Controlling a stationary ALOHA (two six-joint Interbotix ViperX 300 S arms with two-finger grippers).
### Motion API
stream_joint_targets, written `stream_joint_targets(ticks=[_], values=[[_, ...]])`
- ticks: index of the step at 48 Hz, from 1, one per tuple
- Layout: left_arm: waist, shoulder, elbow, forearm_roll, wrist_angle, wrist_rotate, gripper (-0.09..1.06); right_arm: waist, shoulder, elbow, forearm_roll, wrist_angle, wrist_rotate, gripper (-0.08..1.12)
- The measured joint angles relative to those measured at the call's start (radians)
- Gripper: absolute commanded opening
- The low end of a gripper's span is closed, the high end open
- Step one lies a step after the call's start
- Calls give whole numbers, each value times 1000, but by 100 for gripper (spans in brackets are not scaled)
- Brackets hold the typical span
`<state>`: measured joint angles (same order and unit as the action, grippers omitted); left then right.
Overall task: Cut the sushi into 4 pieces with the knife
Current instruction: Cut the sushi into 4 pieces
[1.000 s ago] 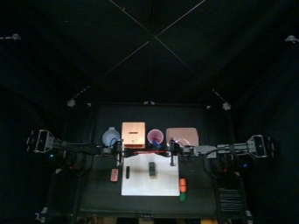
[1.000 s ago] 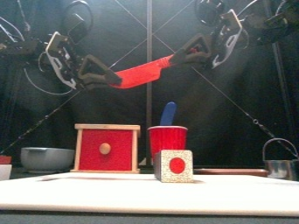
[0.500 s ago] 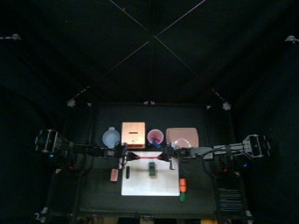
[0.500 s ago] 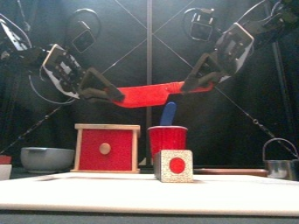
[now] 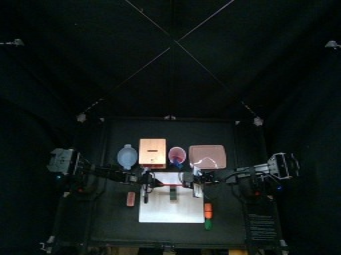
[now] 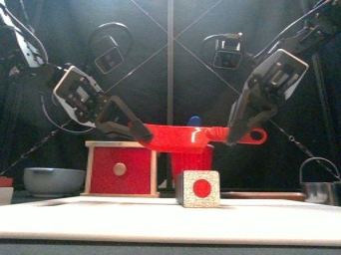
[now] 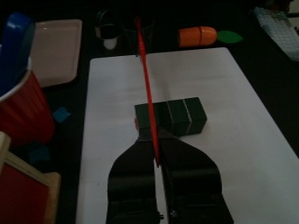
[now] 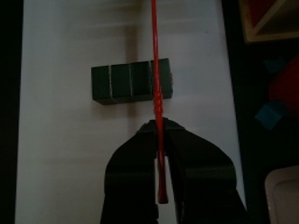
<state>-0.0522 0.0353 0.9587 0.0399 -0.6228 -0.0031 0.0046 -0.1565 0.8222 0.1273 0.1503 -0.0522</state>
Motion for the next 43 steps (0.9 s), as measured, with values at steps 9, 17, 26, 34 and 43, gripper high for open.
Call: stream_joint_targets(ticks=[9, 17, 26, 34, 43], values=[[-3, 29, -12, -17, 0, 2, 26, -3, 29, -2, -3, 5, 0, 5], [-8, 51, -28, -20, 0, 3, 26, -5, 32, -2, -6, 23, -2, 5], [-12, 75, -37, -21, 0, 3, 26, -6, 34, -2, -8, 28, -2, 5], [-11, 91, -40, -21, 0, 6, 26, -15, 35, -2, -8, 28, -6, 5], [-11, 110, -41, -23, -3, 5, 26, -18, 40, -2, -12, 29, -5, 5]])
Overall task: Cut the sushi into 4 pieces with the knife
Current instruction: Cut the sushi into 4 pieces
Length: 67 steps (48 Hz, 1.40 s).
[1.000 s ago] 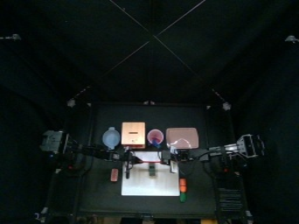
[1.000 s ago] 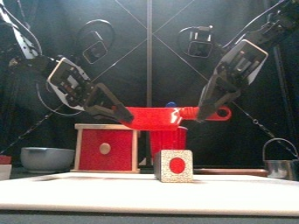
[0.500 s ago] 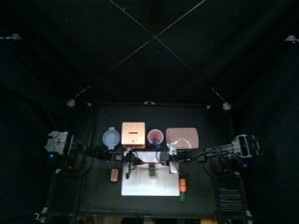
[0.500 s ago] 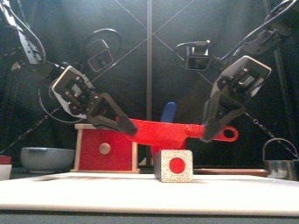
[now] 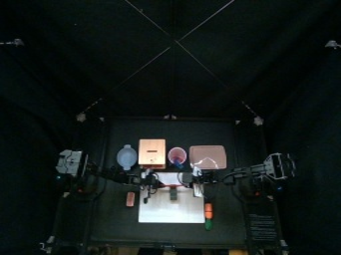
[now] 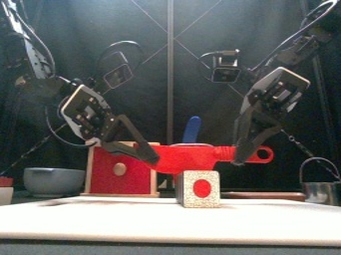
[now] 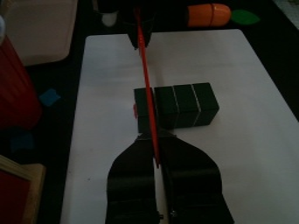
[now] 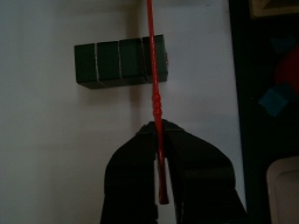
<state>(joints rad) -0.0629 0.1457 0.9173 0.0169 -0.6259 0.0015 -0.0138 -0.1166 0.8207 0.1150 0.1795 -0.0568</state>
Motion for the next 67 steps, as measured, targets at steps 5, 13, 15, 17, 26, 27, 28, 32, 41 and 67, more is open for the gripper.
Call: stream_joint_targets(ticks=[5, 13, 15, 17, 26, 27, 28, 32, 41, 67], values=[[-2, 9, -2, 0, -6, -3, 26, 0, 2, 0, 0, 0, 0, 5], [-5, 20, -2, -2, -8, -5, 26, 0, 6, 0, 3, 0, 0, 5], [-8, 20, -2, -2, -8, -5, 26, 0, 8, -2, 3, 0, 0, 5], [-9, 20, -2, -2, -8, -5, 26, 0, 9, -3, 5, 0, 0, 5], [-17, 20, -2, -2, -6, -5, 26, 2, 12, -3, 6, 0, 0, 5], [-18, 20, -2, -3, -8, -5, 26, 2, 12, -3, 6, 0, 0, 5], [-20, 20, -2, -2, -8, -6, 26, 3, 12, -3, 6, 0, 2, 5], [-26, 20, -2, -3, -8, -6, 26, 8, 14, -5, 8, 0, 2, 5], [-35, 21, -2, -3, -8, -8, 26, 15, 15, -5, 17, 0, 0, 5], [-43, -34, 5, -2, 3, -5, 26, 25, 20, -17, 11, 0, 0, 5]])
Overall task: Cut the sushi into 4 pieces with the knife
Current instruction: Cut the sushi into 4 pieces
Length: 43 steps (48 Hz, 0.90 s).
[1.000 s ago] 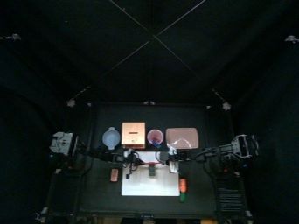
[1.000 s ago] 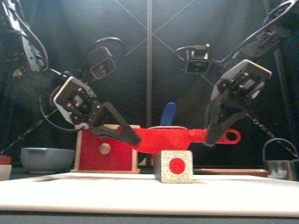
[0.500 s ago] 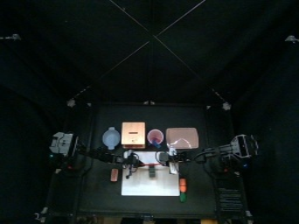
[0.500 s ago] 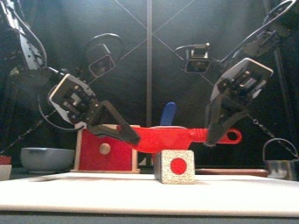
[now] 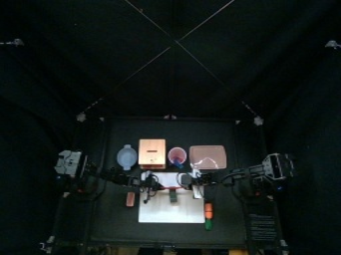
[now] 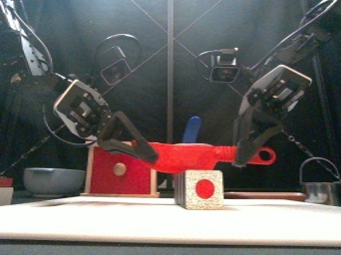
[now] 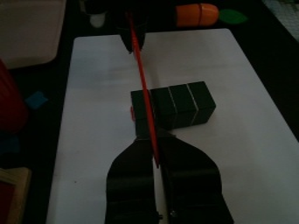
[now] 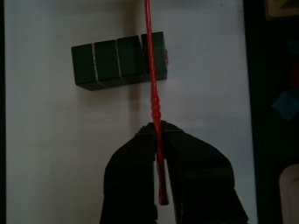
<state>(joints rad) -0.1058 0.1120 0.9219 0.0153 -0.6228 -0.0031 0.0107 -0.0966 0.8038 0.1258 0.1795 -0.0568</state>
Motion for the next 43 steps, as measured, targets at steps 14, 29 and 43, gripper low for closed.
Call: stream_joint_targets(ticks=[14, 29, 43], values=[[-18, 6, 3, -2, -2, -2, 26, 12, 0, -2, 3, -2, 0, 5], [-17, 54, -6, -9, -2, -2, 26, 12, 8, -2, 0, -2, 2, 5], [-18, 98, -11, -41, -8, 3, 26, 12, 54, -3, 8, -9, 5, 5]])
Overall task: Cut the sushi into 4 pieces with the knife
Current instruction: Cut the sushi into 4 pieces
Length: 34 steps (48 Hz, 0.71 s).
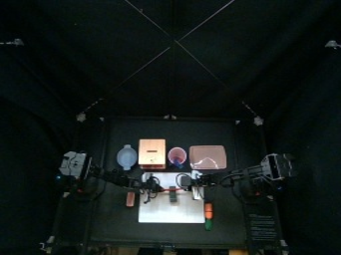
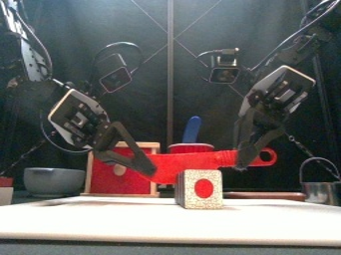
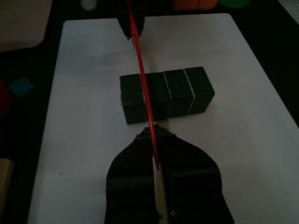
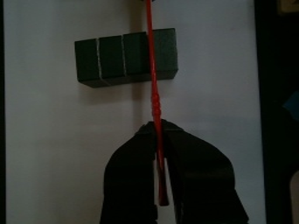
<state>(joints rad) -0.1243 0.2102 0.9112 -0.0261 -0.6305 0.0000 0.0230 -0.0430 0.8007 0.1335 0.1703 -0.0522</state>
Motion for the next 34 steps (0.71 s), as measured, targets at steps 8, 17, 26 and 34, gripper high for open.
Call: stream_joint_targets(ticks=[8, 17, 26, 34], values=[[0, 48, -11, -32, -3, 3, 26, -2, 64, -11, 5, -3, -2, 5], [32, 63, -12, -44, -5, 5, 26, -3, 75, -21, 0, 0, -2, 5], [72, 57, -14, -23, -3, 5, 26, -32, 72, -23, -17, 2, -2, 5], [123, 43, -20, 17, 21, 8, 26, -67, 64, -21, -35, 3, -2, 5]])
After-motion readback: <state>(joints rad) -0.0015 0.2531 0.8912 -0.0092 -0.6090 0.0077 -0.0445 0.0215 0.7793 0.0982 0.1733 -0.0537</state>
